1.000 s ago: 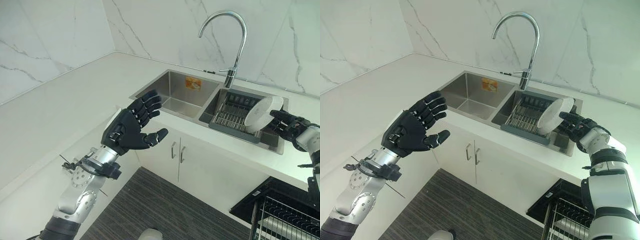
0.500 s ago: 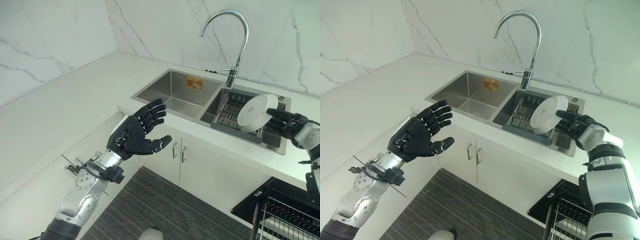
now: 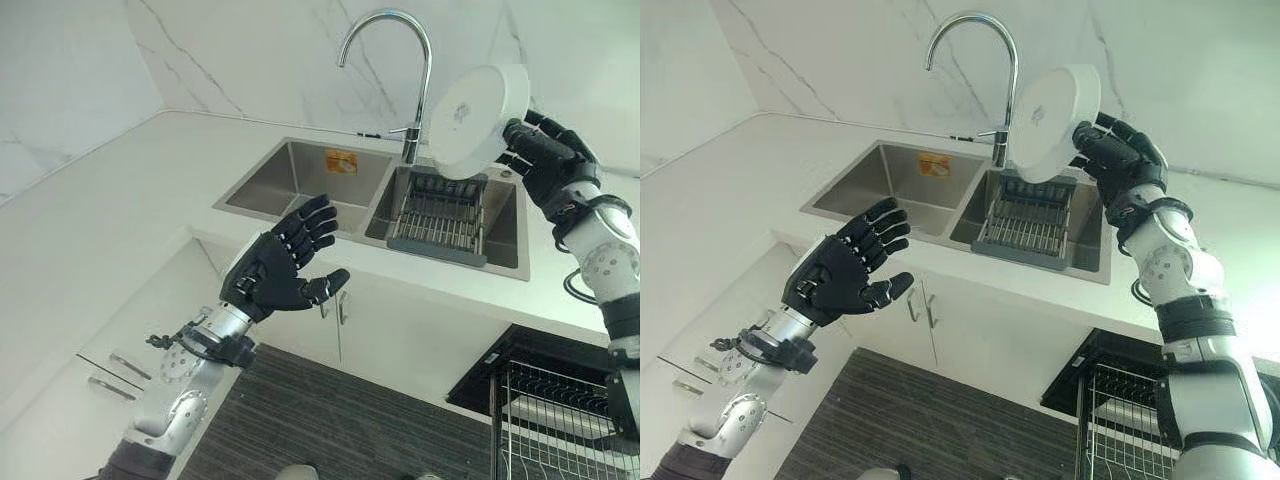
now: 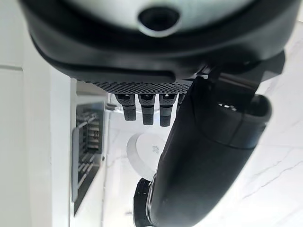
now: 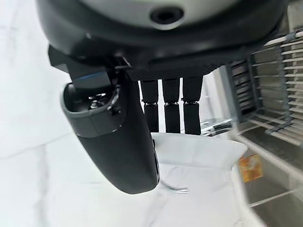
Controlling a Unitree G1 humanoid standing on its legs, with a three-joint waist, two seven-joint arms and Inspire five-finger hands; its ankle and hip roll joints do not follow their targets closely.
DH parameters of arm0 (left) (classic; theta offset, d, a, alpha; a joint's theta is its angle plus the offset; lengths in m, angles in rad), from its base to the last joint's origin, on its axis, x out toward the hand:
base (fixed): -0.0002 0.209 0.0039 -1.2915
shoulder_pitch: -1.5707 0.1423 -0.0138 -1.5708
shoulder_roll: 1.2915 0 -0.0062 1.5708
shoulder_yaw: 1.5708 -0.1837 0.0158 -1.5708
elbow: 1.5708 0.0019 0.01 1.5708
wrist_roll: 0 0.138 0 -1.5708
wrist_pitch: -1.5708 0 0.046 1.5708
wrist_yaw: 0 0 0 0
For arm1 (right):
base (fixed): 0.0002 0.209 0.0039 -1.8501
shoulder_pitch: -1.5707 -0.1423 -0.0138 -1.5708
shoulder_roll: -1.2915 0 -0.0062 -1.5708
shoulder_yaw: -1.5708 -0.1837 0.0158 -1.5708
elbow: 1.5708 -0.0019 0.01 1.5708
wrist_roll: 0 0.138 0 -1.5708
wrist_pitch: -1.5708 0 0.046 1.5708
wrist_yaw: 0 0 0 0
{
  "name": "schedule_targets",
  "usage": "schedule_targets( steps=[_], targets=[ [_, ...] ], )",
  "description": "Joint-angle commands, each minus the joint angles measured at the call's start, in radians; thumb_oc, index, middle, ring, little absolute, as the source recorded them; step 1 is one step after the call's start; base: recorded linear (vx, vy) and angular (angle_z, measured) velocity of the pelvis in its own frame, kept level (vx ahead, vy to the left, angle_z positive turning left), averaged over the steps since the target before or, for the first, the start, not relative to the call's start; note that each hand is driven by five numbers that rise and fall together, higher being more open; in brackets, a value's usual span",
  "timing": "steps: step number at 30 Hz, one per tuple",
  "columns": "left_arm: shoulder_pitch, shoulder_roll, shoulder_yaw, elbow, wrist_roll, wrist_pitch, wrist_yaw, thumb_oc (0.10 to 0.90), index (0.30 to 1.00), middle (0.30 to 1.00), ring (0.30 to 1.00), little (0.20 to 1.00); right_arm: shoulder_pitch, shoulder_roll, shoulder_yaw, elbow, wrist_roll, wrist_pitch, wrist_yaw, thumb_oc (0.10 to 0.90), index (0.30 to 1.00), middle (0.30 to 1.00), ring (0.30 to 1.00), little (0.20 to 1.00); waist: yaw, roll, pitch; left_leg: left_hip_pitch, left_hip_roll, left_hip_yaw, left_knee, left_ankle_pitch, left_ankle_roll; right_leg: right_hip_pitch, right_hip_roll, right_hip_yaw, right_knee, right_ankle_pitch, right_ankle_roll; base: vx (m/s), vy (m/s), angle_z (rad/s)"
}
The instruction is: Place the dishes in the dishwasher.
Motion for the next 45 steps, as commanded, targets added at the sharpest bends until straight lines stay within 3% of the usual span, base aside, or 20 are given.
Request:
schedule_targets(
  steps=[1,5,8,10,12,16,17,21,24,35,39,42,44,45],
  targets=[
    [-0.042,0.023,0.076,-0.13,-0.063,-0.082,-0.051,0.8,0.9,0.9,0.9,0.9,-0.089,-0.003,-0.122,-0.129,0.063,-0.217,-0.058,0.4,0.3,0.3,0.3,0.3,0.001,-0.053,-0.06,-0.024,-0.022,0.004,0.092,-0.156,0.005,0.087,0.003,0.056,-0.098,-0.045,0.097,0.01,0.156,-0.25],
    [-0.03,0.018,0.095,-0.15,-0.032,-0.061,-0.065,0.8,0.9,0.9,0.9,0.9,0.134,0.131,-0.189,-0.432,0.018,-0.298,-0.138,0.4,0.3,0.3,0.3,0.3,-0.038,-0.058,-0.026,-0.026,-0.05,0.009,0.092,-0.165,0.025,0.04,-0.029,0.087,-0.098,0.019,0.14,0.0,0.092,-0.22],
    [-0.016,0.024,0.125,-0.169,-0.016,-0.058,-0.038,0.8,0.9,0.9,0.9,0.9,0.268,0.277,-0.183,-0.556,-0.016,-0.386,-0.106,0.4,0.3,0.3,0.3,0.3,-0.056,-0.065,0.006,-0.025,-0.05,0.036,0.092,-0.172,0.035,-0.003,-0.053,0.077,-0.098,0.097,0.171,-0.1,-0.041,-0.56],
    [-0.018,0.036,0.138,-0.16,0.01,-0.077,-0.025,0.8,0.9,0.9,0.9,0.9,0.31,0.326,-0.179,-0.578,0.007,-0.421,-0.064,0.4,0.3,0.3,0.3,0.3,-0.057,-0.059,0.013,-0.036,-0.034,0.075,0.092,-0.166,0.043,0.024,-0.063,0.032,-0.098,0.127,0.168,-0.21,-0.092,-0.7],
    [-0.051,0.055,0.153,-0.144,0.056,-0.1,0.026,0.8,0.9,0.9,0.9,0.9,0.333,0.382,-0.165,-0.575,0.054,-0.443,0.014,0.4,0.3,0.3,0.3,0.3,-0.037,-0.028,0.017,-0.05,0.016,0.154,0.092,-0.155,0.045,0.125,-0.098,-0.084,-0.098,0.172,0.143,-0.34,-0.144,-1.17],
    [-0.093,0.097,0.17,-0.119,0.031,-0.111,0.064,0.8,0.9,0.9,0.9,0.9,0.346,0.433,-0.142,-0.585,0.057,-0.446,0.038,0.4,0.3,0.3,0.3,0.3,-0.011,-0.022,0.014,-0.059,0.039,0.223,0.092,-0.146,0.03,0.16,-0.139,-0.147,-0.098,0.135,0.136,-0.17,-0.204,-1.01],
    [-0.097,0.087,0.181,-0.127,0.032,-0.096,0.075,0.8,0.9,0.9,0.9,0.9,0.359,0.44,-0.144,-0.599,0.061,-0.436,0.032,0.4,0.3,0.3,0.3,0.3,-0.01,-0.015,0.01,-0.053,0.063,0.245,0.092,-0.138,0.011,0.155,-0.139,-0.159,-0.098,0.071,0.13,-0.12,-0.259,-1.13],
    [-0.095,0.047,0.177,-0.156,0.056,-0.067,0.072,0.8,0.9,0.9,0.9,0.9,0.4,0.43,-0.156,-0.636,0.082,-0.412,0.01,0.4,0.3,0.3,0.3,0.3,-0.023,-0.011,-0.003,-0.036,0.102,0.263,0.092,-0.139,-0.029,0.146,-0.123,-0.146,-0.098,0.002,0.145,-0.04,-0.213,-0.63],
    [-0.074,0.015,0.163,-0.17,0.083,-0.064,0.042,0.8,0.9,0.9,0.9,0.9,0.448,0.422,-0.178,-0.657,0.106,-0.42,0.015,0.4,0.3,0.3,0.3,0.3,-0.047,-0.01,-0.007,-0.042,0.12,0.29,0.092,-0.113,-0.031,0.124,-0.106,-0.159,-0.098,-0.007,0.138,-0.1,-0.197,-0.26],
    [-0.044,-0.01,0.142,-0.172,0.096,-0.106,-0.007,0.8,0.9,0.9,0.9,0.9,0.483,0.425,-0.206,-0.694,0.121,-0.413,0.043,0.4,0.3,0.3,0.3,0.3,-0.092,-0.006,-0.013,-0.035,0.155,0.292,0.092,-0.101,-0.049,0.102,-0.047,-0.118,-0.098,-0.043,0.097,-0.06,-0.096,-0.08],
    [-0.018,-0.013,0.16,-0.167,0.079,-0.118,-0.025,0.8,0.9,0.9,0.9,0.9,0.502,0.424,-0.217,-0.719,0.109,-0.375,0.055,0.4,0.3,0.3,0.3,0.3,-0.104,-0.008,-0.02,-0.032,0.187,0.309,0.092,-0.085,-0.062,0.098,-0.022,-0.107,-0.098,-0.056,0.079,-0.05,-0.13,-0.07],
    [0.0,-0.041,0.15,-0.167,0.104,-0.138,-0.024,0.8,0.9,0.9,0.9,0.9,0.503,0.414,-0.209,-0.733,0.102,-0.32,0.068,0.4,0.3,0.3,0.3,0.3,-0.116,-0.003,-0.017,-0.017,0.231,0.347,0.092,-0.055,-0.082,0.087,0.027,-0.095,-0.098,-0.073,0.047,-0.04,-0.184,-0.19],
    [0.007,-0.052,0.149,-0.173,0.116,-0.143,-0.026,0.8,0.9,0.9,0.9,0.9,0.498,0.405,-0.205,-0.731,0.103,-0.3,0.07,0.4,0.3,0.3,0.3,0.3,-0.105,-0.001,-0.009,-0.018,0.207,0.326,0.092,-0.043,-0.079,0.087,0.039,-0.072,-0.098,-0.071,0.044,0.03,-0.03,-0.06],
    [0.016,-0.057,0.153,-0.18,0.121,-0.145,-0.026,0.8,0.9,0.9,0.9,0.9,0.498,0.395,-0.2,-0.73,0.11,-0.291,0.072,0.4,0.3,0.3,0.3,0.3,-0.092,-0.001,0.0,-0.026,0.159,0.289,0.092,-0.051,-0.064,0.087,0.044,-0.048,-0.098,-0.07,0.045,0.06,0.041,-0.08]
  ],
)
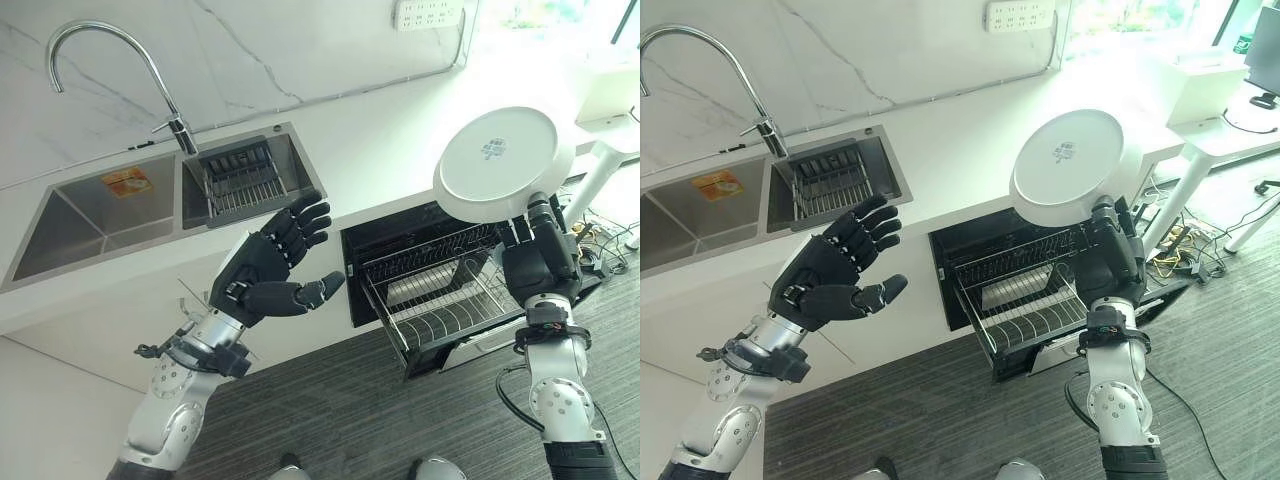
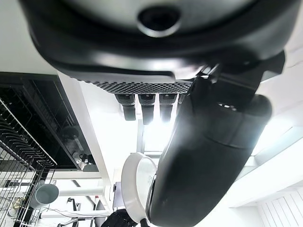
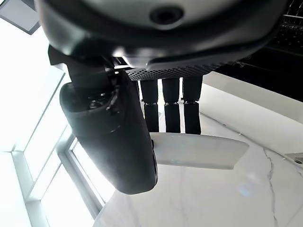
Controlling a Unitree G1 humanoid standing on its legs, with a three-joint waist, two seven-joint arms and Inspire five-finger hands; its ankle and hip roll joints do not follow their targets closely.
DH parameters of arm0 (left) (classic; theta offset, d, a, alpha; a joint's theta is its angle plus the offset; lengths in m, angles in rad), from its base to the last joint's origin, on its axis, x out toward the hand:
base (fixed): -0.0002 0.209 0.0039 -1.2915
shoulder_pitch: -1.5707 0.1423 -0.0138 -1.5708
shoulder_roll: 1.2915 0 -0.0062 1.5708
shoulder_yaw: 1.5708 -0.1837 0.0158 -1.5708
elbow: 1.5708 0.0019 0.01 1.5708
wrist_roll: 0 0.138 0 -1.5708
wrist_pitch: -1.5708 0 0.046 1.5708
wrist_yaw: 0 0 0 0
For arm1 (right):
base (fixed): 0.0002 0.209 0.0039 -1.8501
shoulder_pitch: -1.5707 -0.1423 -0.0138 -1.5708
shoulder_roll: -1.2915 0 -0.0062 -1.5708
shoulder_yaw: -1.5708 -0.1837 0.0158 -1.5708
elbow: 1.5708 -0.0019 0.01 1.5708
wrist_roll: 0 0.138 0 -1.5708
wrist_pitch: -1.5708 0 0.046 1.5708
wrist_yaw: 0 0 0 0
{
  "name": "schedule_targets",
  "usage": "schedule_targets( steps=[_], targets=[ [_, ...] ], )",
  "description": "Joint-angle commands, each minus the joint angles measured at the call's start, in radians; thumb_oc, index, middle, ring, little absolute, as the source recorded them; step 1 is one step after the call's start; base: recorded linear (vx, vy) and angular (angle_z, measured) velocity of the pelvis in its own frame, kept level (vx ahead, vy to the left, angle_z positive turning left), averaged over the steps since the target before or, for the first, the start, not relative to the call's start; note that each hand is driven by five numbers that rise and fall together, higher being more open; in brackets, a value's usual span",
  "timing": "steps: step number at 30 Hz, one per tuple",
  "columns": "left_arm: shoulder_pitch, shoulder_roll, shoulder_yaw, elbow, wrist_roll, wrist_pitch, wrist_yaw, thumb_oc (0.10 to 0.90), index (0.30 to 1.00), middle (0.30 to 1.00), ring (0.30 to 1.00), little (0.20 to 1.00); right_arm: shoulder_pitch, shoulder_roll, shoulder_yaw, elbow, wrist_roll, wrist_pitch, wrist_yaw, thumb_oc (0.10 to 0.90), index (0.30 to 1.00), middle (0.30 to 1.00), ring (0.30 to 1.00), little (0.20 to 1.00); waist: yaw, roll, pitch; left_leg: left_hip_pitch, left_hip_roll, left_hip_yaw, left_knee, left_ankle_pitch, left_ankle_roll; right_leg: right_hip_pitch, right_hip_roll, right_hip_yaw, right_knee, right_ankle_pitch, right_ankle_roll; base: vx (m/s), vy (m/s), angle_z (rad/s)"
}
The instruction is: Place the dishes in the dishwasher.
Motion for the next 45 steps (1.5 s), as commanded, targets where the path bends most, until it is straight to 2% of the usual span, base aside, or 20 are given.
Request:
schedule_targets(
  steps=[1,2,3,5,6,11,13,14,16,17,19,21,23,25,26,31,33,34,41,45],
  targets=[
    [-0.052,0.015,0.071,-0.102,0.011,-0.146,0.0,0.8,0.9,0.9,0.9,0.9,-0.134,-0.024,-0.03,-0.191,0.004,-0.02,0.116,0.4,0.3,0.3,0.3,0.3,0.031,-0.059,-0.01,-0.019,-0.151,-0.103,0.167,-0.263,0.029,0.145,0.079,0.043,-0.195,-0.004,0.04,0.07,0.082,-0.21],
    [-0.044,0.018,0.084,-0.105,0.004,-0.147,0.004,0.8,0.9,0.9,0.9,0.9,-0.137,-0.022,-0.01,-0.189,0.005,-0.018,0.123,0.4,0.3,0.3,0.3,0.3,0.041,-0.053,-0.005,-0.026,-0.199,-0.121,0.167,-0.281,0.051,0.142,0.087,0.064,-0.195,-0.002,0.05,0.04,0.098,-0.52],
    [-0.047,0.016,0.091,-0.107,0.007,-0.143,0.008,0.8,0.9,0.9,0.9,0.9,-0.138,-0.009,0.004,-0.19,-0.003,-0.019,0.131,0.4,0.3,0.3,0.3,0.3,0.044,-0.051,-0.005,-0.035,-0.213,-0.122,0.167,-0.28,0.061,0.134,0.092,0.073,-0.195,0.008,0.052,0.02,0.098,-0.91],
    [-0.072,0.006,0.071,-0.098,0.046,-0.15,0.021,0.8,0.9,0.9,0.9,0.9,-0.136,0.039,0.047,-0.184,-0.043,-0.054,0.156,0.4,0.3,0.3,0.3,0.3,0.051,-0.056,-0.001,-0.038,-0.224,-0.139,0.167,-0.295,0.074,0.135,0.096,0.079,-0.195,0.012,0.056,0.06,0.112,-0.88],
    [-0.08,0.0,0.059,-0.093,0.079,-0.153,0.038,0.8,0.9,0.9,0.9,0.9,-0.136,0.056,0.063,-0.177,-0.049,-0.065,0.17,0.4,0.3,0.3,0.3,0.3,0.059,-0.06,-0.002,-0.036,-0.247,-0.185,0.167,-0.311,0.086,0.134,0.1,0.09,-0.195,0.013,0.057,0.06,0.11,-0.39],
    [-0.092,0.013,0.054,-0.097,0.073,-0.128,0.028,0.8,0.9,0.9,0.9,0.9,-0.103,0.04,0.043,-0.202,-0.017,-0.06,0.198,0.4,0.3,0.3,0.3,0.3,0.048,-0.074,-0.032,-0.034,-0.279,-0.234,0.167,-0.331,0.108,0.15,0.113,0.085,-0.195,0.019,0.05,0.13,0.154,-0.06],
    [-0.112,0.021,0.042,-0.076,0.097,-0.149,-0.003,0.8,0.9,0.9,0.9,0.9,-0.082,0.047,0.029,-0.231,-0.009,-0.086,0.219,0.4,0.3,0.3,0.3,0.3,0.006,-0.071,-0.016,-0.029,-0.295,-0.281,0.167,-0.331,0.126,0.144,0.139,0.13,-0.195,0.111,0.071,0.1,0.131,0.12],
    [-0.119,0.023,0.04,-0.074,0.102,-0.154,-0.007,0.8,0.9,0.9,0.9,0.9,-0.081,0.049,0.028,-0.235,-0.01,-0.095,0.221,0.4,0.3,0.3,0.3,0.3,0.003,-0.071,-0.012,-0.03,-0.295,-0.286,0.167,-0.33,0.127,0.138,0.131,0.134,-0.195,0.114,0.074,0.02,0.009,0.19],
    [-0.139,0.032,0.032,-0.074,0.131,-0.169,-0.012,0.8,0.9,0.9,0.9,0.9,-0.079,0.063,0.026,-0.238,-0.018,-0.129,0.243,0.4,0.3,0.3,0.3,0.3,0.004,-0.073,-0.004,-0.033,-0.289,-0.288,0.167,-0.329,0.123,0.123,0.082,0.135,-0.195,0.113,0.085,-0.01,-0.105,0.18],
    [-0.15,0.046,0.032,-0.08,0.143,-0.181,-0.017,0.8,0.9,0.9,0.9,0.9,-0.081,0.08,0.033,-0.244,-0.032,-0.155,0.253,0.4,0.3,0.3,0.3,0.3,0.016,-0.077,-0.004,-0.033,-0.283,-0.283,0.167,-0.334,0.119,0.113,0.022,0.139,-0.195,0.124,0.101,-0.01,-0.256,0.02],
    [-0.157,0.063,0.026,-0.096,0.151,-0.179,-0.029,0.8,0.9,0.9,0.9,0.9,-0.092,0.108,0.053,-0.254,-0.053,-0.192,0.239,0.4,0.3,0.3,0.3,0.3,0.031,-0.086,-0.007,-0.018,-0.272,-0.278,0.167,-0.359,0.113,0.065,-0.079,0.163,-0.195,0.203,0.141,0.01,-0.395,-0.15],
    [-0.174,0.074,0.002,-0.103,0.166,-0.167,-0.026,0.8,0.9,0.9,0.9,0.9,-0.107,0.114,0.069,-0.259,-0.066,-0.217,0.21,0.4,0.3,0.3,0.3,0.3,0.033,-0.091,-0.007,-0.01,-0.259,-0.296,0.167,-0.373,0.113,0.032,-0.106,0.2,-0.195,0.233,0.154,0.02,-0.388,-0.33],
    [-0.182,0.079,-0.006,-0.11,0.155,-0.158,-0.027,0.8,0.9,0.9,0.9,0.9,-0.124,0.088,0.067,-0.252,-0.062,-0.202,0.186,0.4,0.3,0.3,0.3,0.3,0.041,-0.096,-0.013,-0.02,-0.229,-0.296,0.167,-0.37,0.102,0.044,-0.086,0.182,-0.195,0.167,0.151,-0.03,-0.351,0.08],
    [-0.181,0.07,-0.01,-0.114,0.145,-0.151,-0.028,0.8,0.9,0.9,0.9,0.9,-0.136,0.064,0.06,-0.248,-0.062,-0.186,0.178,0.4,0.3,0.3,0.3,0.3,0.045,-0.099,-0.021,-0.031,-0.2,-0.285,0.167,-0.36,0.086,0.043,-0.073,0.165,-0.195,0.13,0.151,-0.04,-0.356,0.5],
    [-0.167,0.052,-0.014,-0.117,0.15,-0.148,-0.03,0.8,0.9,0.9,0.9,0.9,-0.146,0.022,0.04,-0.251,-0.043,-0.157,0.17,0.4,0.3,0.3,0.3,0.3,0.036,-0.099,-0.032,-0.044,-0.146,-0.264,0.167,-0.334,0.054,0.042,-0.039,0.164,-0.195,0.089,0.136,-0.02,-0.396,0.04],
    [-0.134,0.022,-0.014,-0.114,0.101,-0.127,-0.036,0.8,0.9,0.9,0.9,0.9,-0.149,-0.012,0.015,-0.241,-0.115,-0.08,0.159,0.4,0.3,0.3,0.3,0.3,0.025,-0.079,-0.04,-0.075,-0.056,-0.238,0.167,-0.275,-0.001,0.05,-0.014,0.138,-0.195,0.056,0.105,-0.03,-0.193,-0.23],
    [-0.113,0.025,-0.005,-0.104,0.092,-0.121,-0.036,0.8,0.9,0.9,0.9,0.9,-0.143,-0.026,0.01,-0.234,-0.163,-0.046,0.155,0.4,0.3,0.3,0.3,0.3,0.024,-0.071,-0.042,-0.081,-0.048,-0.239,0.167,-0.265,-0.01,0.056,-0.012,0.13,-0.195,0.051,0.101,-0.04,-0.015,-0.06],
    [-0.079,0.031,0.016,-0.095,0.092,-0.119,-0.025,0.8,0.9,0.9,0.9,0.9,-0.124,-0.052,0.001,-0.223,-0.258,-0.006,0.16,0.4,0.3,0.3,0.3,0.3,0.025,-0.068,-0.044,-0.083,-0.049,-0.241,0.167,-0.263,-0.016,0.06,-0.018,0.123,-0.195,0.049,0.105,-0.04,0.019,-0.07],
    [-0.014,0.007,0.077,-0.053,0.071,-0.112,0.045,0.8,0.9,0.9,0.9,0.9,-0.077,-0.117,-0.024,-0.186,-0.496,0.047,0.199,0.4,0.3,0.3,0.3,0.3,0.031,-0.071,-0.057,-0.077,-0.056,-0.243,0.167,-0.265,-0.02,0.073,-0.035,0.103,-0.195,0.047,0.112,0.0,0.035,0.09],
    [0.031,-0.019,0.112,-0.008,0.104,-0.129,0.138,0.8,0.9,0.9,0.9,0.9,-0.071,-0.169,-0.035,-0.156,-0.621,0.061,0.238,0.4,0.3,0.3,0.3,0.3,0.051,-0.087,-0.057,-0.077,-0.069,-0.255,0.167,-0.272,-0.02,0.08,-0.048,0.082,-0.195,0.048,0.118,0.0,0.039,0.14]
  ],
)
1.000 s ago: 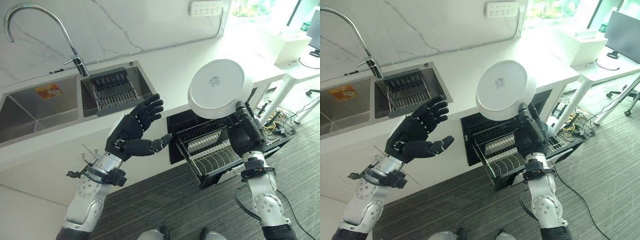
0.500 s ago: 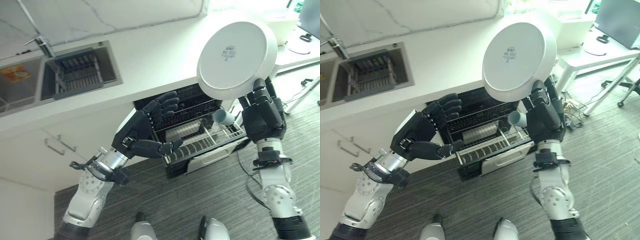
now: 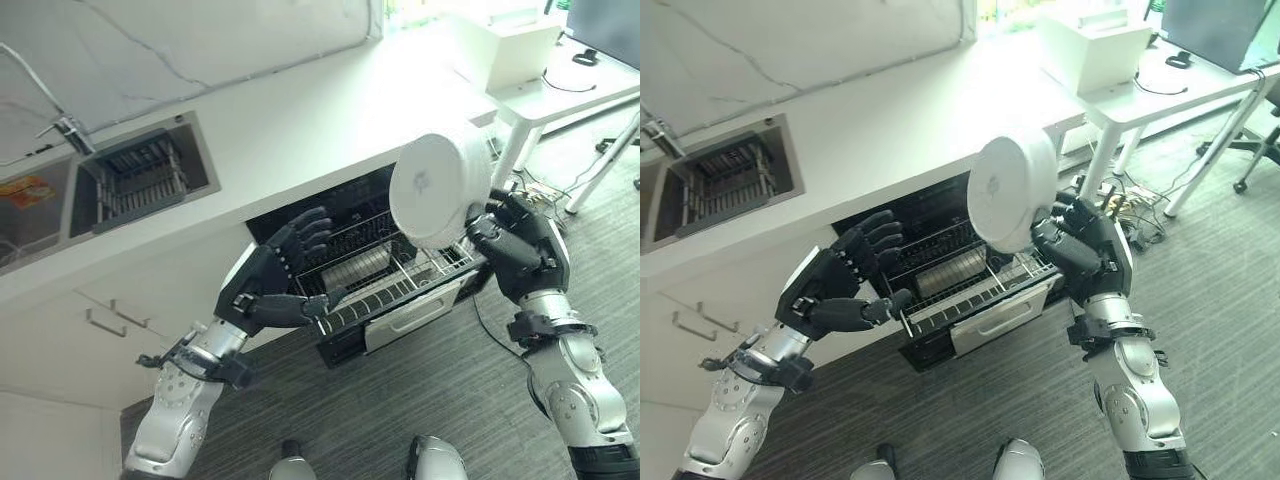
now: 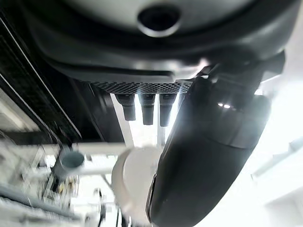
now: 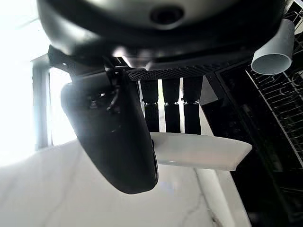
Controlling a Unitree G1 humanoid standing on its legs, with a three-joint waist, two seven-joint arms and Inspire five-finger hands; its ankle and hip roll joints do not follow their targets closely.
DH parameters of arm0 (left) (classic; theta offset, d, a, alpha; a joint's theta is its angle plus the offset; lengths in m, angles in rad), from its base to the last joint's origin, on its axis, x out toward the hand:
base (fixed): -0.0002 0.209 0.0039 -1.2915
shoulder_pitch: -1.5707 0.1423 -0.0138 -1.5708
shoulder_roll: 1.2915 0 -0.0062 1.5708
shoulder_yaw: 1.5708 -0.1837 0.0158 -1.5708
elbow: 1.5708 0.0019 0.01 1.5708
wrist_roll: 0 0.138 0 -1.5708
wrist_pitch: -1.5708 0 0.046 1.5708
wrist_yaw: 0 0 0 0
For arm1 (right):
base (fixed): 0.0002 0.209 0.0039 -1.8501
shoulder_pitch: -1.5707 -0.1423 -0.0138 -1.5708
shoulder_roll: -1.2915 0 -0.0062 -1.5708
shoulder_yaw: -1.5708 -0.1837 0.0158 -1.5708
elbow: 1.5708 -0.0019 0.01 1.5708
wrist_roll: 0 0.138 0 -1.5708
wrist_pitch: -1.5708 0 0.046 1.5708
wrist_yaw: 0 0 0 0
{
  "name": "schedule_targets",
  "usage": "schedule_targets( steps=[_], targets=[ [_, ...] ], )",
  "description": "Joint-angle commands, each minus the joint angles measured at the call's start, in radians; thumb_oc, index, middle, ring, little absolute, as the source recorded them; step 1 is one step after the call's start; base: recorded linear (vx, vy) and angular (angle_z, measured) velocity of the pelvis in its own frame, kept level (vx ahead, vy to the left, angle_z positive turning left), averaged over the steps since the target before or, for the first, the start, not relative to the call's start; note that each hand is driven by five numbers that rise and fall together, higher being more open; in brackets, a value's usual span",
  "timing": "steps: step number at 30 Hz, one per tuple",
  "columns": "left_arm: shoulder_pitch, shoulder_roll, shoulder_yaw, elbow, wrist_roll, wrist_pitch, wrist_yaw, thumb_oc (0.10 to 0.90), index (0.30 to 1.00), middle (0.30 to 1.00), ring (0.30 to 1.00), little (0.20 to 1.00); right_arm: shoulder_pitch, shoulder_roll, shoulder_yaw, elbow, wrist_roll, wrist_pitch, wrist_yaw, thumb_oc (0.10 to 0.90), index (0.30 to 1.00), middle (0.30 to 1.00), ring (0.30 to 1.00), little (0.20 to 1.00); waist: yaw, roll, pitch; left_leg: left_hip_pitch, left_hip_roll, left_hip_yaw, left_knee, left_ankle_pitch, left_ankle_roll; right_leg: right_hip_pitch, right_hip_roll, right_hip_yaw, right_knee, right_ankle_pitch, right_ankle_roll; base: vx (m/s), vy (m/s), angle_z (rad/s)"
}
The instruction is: Place the dishes in the dishwasher.
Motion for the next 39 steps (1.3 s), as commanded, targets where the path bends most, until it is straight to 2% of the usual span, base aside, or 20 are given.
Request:
schedule_targets(
  steps=[1,6,11,19,24,26,39],
  targets=[
    [-0.038,0.017,0.076,-0.069,-0.027,-0.096,0.088,0.8,0.9,0.9,0.9,0.9,-0.119,-0.007,-0.07,-0.079,-0.1,-0.108,0.071,0.4,0.3,0.3,0.3,0.3,0.017,-0.081,-0.083,-0.041,-0.019,-0.032,0.132,-0.173,0.044,0.163,-0.036,-0.058,-0.186,0.019,0.098,0.0,0.031,0.11],
    [0.0,0.006,0.101,-0.03,-0.011,-0.116,0.119,0.8,0.9,0.9,0.9,0.9,-0.122,-0.051,-0.057,-0.054,-0.213,-0.119,0.089,0.4,0.3,0.3,0.3,0.3,0.04,-0.097,-0.076,-0.044,-0.034,-0.053,0.132,-0.176,0.049,0.169,-0.043,-0.068,-0.186,0.021,0.102,0.01,0.025,0.12],
    [0.005,0.004,0.113,-0.022,-0.024,-0.099,0.115,0.8,0.9,0.9,0.9,0.9,-0.121,-0.061,-0.039,-0.022,-0.288,-0.134,0.082,0.4,0.3,0.3,0.3,0.3,0.058,-0.106,-0.07,-0.049,-0.045,-0.07,0.132,-0.177,0.053,0.18,-0.053,-0.08,-0.186,0.024,0.111,0.02,0.009,0.11],
    [0.009,0.019,0.107,-0.014,-0.032,-0.086,0.112,0.8,0.9,0.9,0.9,0.9,-0.15,-0.106,0.008,0.06,-0.455,-0.164,0.046,0.4,0.3,0.3,0.3,0.3,0.091,-0.111,-0.062,-0.055,-0.055,-0.095,0.132,-0.177,0.056,0.2,-0.063,-0.097,-0.186,0.021,0.12,0.04,0.006,0.06],
    [0.024,0.02,0.11,-0.019,-0.037,-0.085,0.1,0.8,0.9,0.9,0.9,0.9,-0.157,-0.136,0.026,0.105,-0.498,-0.163,0.041,0.4,0.3,0.3,0.3,0.3,0.105,-0.114,-0.058,-0.059,-0.057,-0.106,0.132,-0.174,0.057,0.21,-0.065,-0.106,-0.186,0.019,0.121,0.04,-0.006,0.11],
    [0.033,0.024,0.115,-0.016,-0.043,-0.089,0.093,0.8,0.9,0.9,0.9,0.9,-0.157,-0.154,0.042,0.142,-0.568,-0.174,0.03,0.4,0.3,0.3,0.3,0.3,0.114,-0.116,-0.056,-0.063,-0.06,-0.115,0.132,-0.171,0.057,0.217,-0.065,-0.112,-0.186,0.017,0.122,0.05,-0.006,0.07],
    [0.043,0.048,0.088,-0.021,-0.046,-0.081,0.066,0.8,0.9,0.9,0.9,0.9,-0.223,-0.176,0.155,0.315,-0.654,-0.166,-0.02,0.4,0.3,0.3,0.3,0.3,0.167,-0.118,-0.042,-0.07,-0.074,-0.157,0.132,-0.166,0.059,0.244,-0.069,-0.139,-0.186,0.013,0.129,0.05,-0.009,0.09]
  ],
)
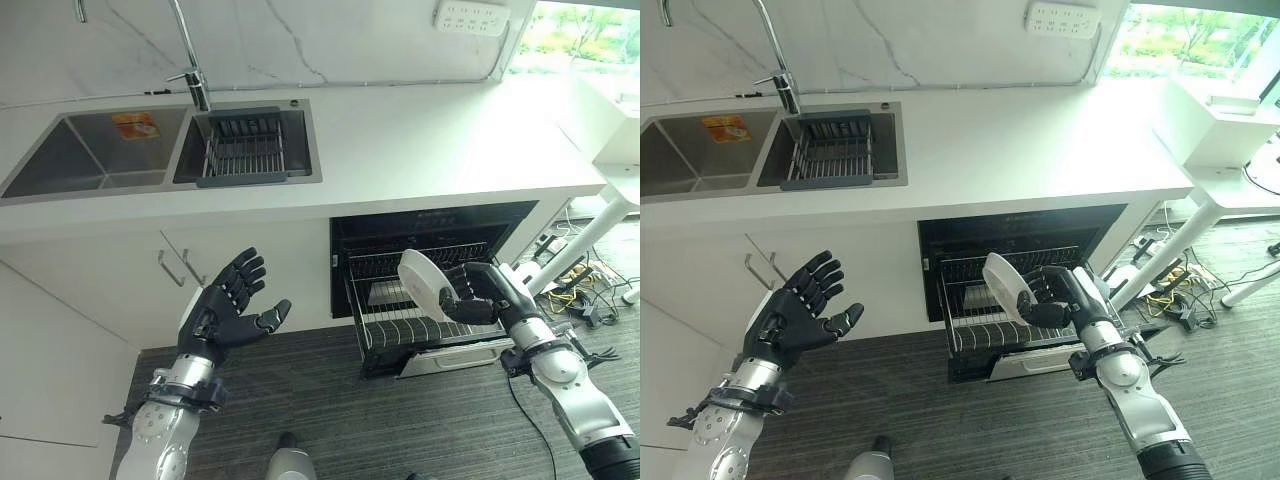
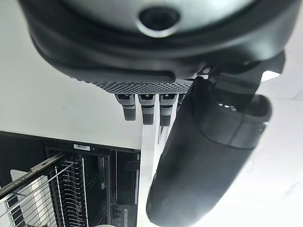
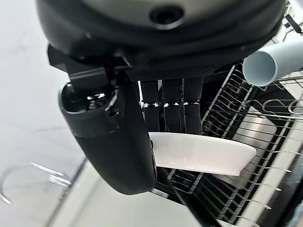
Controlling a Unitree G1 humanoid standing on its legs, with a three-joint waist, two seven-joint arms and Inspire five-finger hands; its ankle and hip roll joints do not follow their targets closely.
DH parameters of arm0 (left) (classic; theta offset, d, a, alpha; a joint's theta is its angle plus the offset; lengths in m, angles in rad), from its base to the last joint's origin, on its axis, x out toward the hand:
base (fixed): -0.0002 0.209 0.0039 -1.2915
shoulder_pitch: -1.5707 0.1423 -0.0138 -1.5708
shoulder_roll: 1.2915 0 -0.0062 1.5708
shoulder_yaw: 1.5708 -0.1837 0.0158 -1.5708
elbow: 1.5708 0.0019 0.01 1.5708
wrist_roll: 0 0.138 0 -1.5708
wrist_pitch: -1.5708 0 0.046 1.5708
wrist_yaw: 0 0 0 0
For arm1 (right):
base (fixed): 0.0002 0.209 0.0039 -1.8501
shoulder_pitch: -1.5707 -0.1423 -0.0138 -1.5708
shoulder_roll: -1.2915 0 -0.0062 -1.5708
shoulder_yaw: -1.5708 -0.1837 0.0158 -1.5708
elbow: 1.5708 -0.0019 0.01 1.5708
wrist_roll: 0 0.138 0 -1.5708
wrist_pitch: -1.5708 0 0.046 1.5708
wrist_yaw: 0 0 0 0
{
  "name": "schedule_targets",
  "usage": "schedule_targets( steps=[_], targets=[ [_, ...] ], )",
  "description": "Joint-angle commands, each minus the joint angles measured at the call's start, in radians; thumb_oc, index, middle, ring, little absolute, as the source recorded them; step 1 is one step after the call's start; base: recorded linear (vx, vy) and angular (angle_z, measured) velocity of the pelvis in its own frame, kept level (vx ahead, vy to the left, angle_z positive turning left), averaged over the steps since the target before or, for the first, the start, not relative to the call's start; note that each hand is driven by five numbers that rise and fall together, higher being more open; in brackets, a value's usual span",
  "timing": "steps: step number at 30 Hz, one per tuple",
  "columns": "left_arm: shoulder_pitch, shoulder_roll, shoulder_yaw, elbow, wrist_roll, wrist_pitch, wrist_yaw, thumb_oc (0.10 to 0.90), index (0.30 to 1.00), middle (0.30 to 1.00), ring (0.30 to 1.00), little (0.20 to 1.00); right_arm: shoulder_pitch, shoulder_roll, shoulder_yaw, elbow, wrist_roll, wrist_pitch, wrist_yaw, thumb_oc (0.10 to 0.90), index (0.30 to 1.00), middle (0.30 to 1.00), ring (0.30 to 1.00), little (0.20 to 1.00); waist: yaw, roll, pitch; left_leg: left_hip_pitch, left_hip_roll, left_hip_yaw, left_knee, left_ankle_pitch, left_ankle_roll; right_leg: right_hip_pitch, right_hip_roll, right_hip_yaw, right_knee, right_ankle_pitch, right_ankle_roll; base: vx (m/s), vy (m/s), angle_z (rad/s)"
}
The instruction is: Place the dishes in the dishwasher.
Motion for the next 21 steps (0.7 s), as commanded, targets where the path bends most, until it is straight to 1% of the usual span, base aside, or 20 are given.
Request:
schedule_targets(
  steps=[1,2,7,9,12,13,15,19,21],
  targets=[
    [-0.077,0.08,0.014,-0.126,-0.043,-0.082,-0.026,0.8,0.9,0.9,0.9,0.9,-0.183,-0.057,-0.039,-0.048,-0.036,-0.119,-0.072,0.4,0.3,0.3,0.3,0.3,0.013,-0.029,-0.012,-0.038,-0.024,-0.045,0.114,-0.149,0.026,0.105,-0.029,-0.019,-0.051,-0.035,0.081,0.05,-0.027,0.07],
    [-0.076,0.086,0.012,-0.125,-0.041,-0.08,-0.032,0.8,0.9,0.9,0.9,0.9,-0.194,-0.057,-0.018,-0.022,-0.061,-0.118,-0.082,0.4,0.3,0.3,0.3,0.3,0.023,-0.032,-0.009,-0.041,-0.026,-0.053,0.114,-0.148,0.027,0.108,-0.029,-0.023,-0.051,-0.035,0.082,0.05,-0.029,0.06],
    [-0.074,0.097,0.005,-0.124,-0.036,-0.077,-0.038,0.8,0.9,0.9,0.9,0.9,-0.22,-0.068,0.016,0.038,-0.098,-0.126,-0.099,0.4,0.3,0.3,0.3,0.3,0.039,-0.037,-0.002,-0.045,-0.031,-0.067,0.114,-0.146,0.027,0.112,-0.028,-0.031,-0.051,-0.034,0.085,0.04,-0.028,0.05],
    [-0.071,0.114,-0.003,-0.122,-0.041,-0.078,-0.042,0.8,0.9,0.9,0.9,0.9,-0.251,-0.077,0.062,0.102,-0.133,-0.122,-0.12,0.4,0.3,0.3,0.3,0.3,0.058,-0.042,0.008,-0.049,-0.035,-0.083,0.114,-0.143,0.028,0.117,-0.027,-0.039,-0.051,-0.033,0.087,0.07,-0.054,0.16],
    [-0.069,0.122,-0.006,-0.118,-0.04,-0.08,-0.05,0.8,0.9,0.9,0.9,0.9,-0.28,-0.081,0.085,0.142,-0.133,-0.111,-0.13,0.4,0.3,0.3,0.3,0.3,0.075,-0.046,0.02,-0.046,-0.035,-0.093,0.114,-0.148,0.026,0.125,-0.023,-0.046,-0.051,-0.036,0.089,0.05,-0.058,0.08],
    [-0.07,0.131,-0.006,-0.118,-0.039,-0.077,-0.057,0.8,0.9,0.9,0.9,0.9,-0.306,-0.086,0.101,0.178,-0.136,-0.109,-0.146,0.4,0.3,0.3,0.3,0.3,0.089,-0.05,0.032,-0.051,-0.038,-0.106,0.114,-0.145,0.025,0.129,-0.019,-0.051,-0.051,-0.035,0.09,0.03,-0.051,0.09],
    [-0.069,0.135,-0.007,-0.12,-0.04,-0.079,-0.058,0.8,0.9,0.9,0.9,0.9,-0.319,-0.089,0.108,0.191,-0.138,-0.106,-0.152,0.4,0.3,0.3,0.3,0.3,0.093,-0.053,0.035,-0.062,-0.041,-0.111,0.114,-0.137,0.027,0.122,-0.02,-0.053,-0.051,-0.029,0.09,0.01,-0.043,0.16],
    [-0.08,0.156,-0.008,-0.114,-0.039,-0.088,-0.064,0.8,0.9,0.9,0.9,0.9,-0.372,-0.103,0.138,0.254,-0.129,-0.104,-0.172,0.4,0.3,0.3,0.3,0.3,0.118,-0.067,0.061,-0.074,-0.041,-0.127,0.114,-0.138,0.025,0.122,-0.013,-0.058,-0.051,-0.027,0.095,0.0,-0.076,0.07],
    [-0.091,0.168,-0.006,-0.11,-0.04,-0.088,-0.068,0.8,0.9,0.9,0.9,0.9,-0.404,-0.107,0.156,0.287,-0.125,-0.093,-0.179,0.4,0.3,0.3,0.3,0.3,0.132,-0.077,0.076,-0.087,-0.041,-0.136,0.114,-0.134,0.026,0.116,-0.009,-0.061,-0.051,-0.021,0.099,-0.02,-0.095,0.18]
  ],
)
